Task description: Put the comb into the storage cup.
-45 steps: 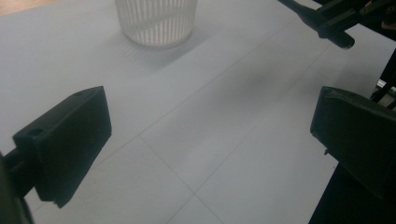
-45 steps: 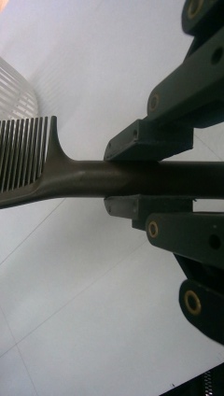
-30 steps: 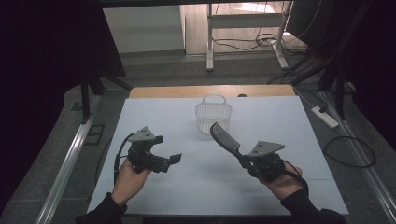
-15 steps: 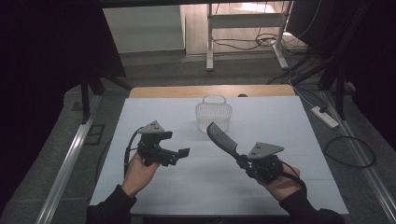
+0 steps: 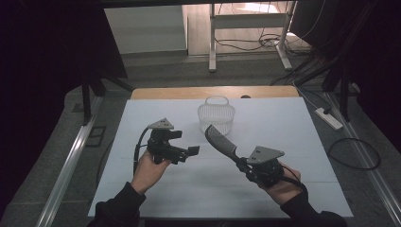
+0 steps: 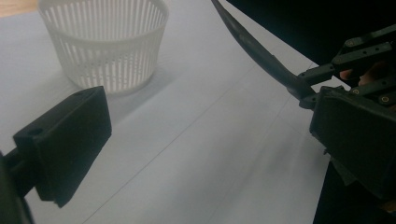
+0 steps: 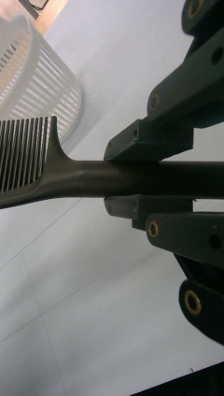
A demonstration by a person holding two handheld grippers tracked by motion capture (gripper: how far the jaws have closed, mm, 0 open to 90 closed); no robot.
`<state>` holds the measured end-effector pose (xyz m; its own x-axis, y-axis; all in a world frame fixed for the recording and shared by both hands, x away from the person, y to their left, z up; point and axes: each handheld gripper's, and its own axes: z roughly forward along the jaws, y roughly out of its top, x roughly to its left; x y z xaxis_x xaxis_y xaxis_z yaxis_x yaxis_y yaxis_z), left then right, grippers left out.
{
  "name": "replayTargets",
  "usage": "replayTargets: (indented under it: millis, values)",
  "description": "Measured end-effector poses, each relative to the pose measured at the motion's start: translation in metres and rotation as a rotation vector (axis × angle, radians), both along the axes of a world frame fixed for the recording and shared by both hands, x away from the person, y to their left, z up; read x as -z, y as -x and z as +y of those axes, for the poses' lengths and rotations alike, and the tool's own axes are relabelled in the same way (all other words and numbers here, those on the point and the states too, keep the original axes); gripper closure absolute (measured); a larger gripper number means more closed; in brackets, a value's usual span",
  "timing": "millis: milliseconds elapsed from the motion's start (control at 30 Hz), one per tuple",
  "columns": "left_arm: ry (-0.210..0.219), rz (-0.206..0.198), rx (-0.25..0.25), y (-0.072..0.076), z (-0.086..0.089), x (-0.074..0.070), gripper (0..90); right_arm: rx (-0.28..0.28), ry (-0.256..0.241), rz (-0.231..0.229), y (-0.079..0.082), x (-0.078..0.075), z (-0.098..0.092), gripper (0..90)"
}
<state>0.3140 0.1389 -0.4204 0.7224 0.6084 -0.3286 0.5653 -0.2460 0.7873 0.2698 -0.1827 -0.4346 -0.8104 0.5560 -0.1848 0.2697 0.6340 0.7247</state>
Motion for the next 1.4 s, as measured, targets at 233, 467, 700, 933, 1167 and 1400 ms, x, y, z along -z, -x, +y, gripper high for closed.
replayTargets:
  millis: [233, 467, 700, 933, 1167, 1400]
  values:
    - [0.012, 0.024, 0.016, -0.005, -0.008, 0.001, 0.0, -0.012, 0.009, -0.019, 0.003, 0.0, 0.004, 72.4]
    - [0.026, 0.053, 0.032, -0.01, -0.015, 0.001, 0.0, -0.027, 0.013, -0.04, 0.005, 0.0, 0.009, 72.4]
    - [0.033, 0.082, 0.055, -0.014, -0.026, 0.003, 0.0, -0.043, 0.022, -0.064, 0.008, 0.001, 0.015, 72.4]
    - [0.048, 0.108, 0.073, -0.017, -0.032, 0.005, 0.0, -0.053, 0.029, -0.083, 0.009, 0.001, 0.018, 72.4]
    - [0.076, 0.131, 0.097, -0.018, -0.035, 0.005, 0.0, -0.056, 0.037, -0.101, 0.01, 0.001, 0.02, 72.4]
    - [0.119, 0.177, 0.142, -0.018, -0.032, 0.006, 28.0, -0.052, 0.044, -0.121, 0.011, 0.001, 0.02, 72.4]
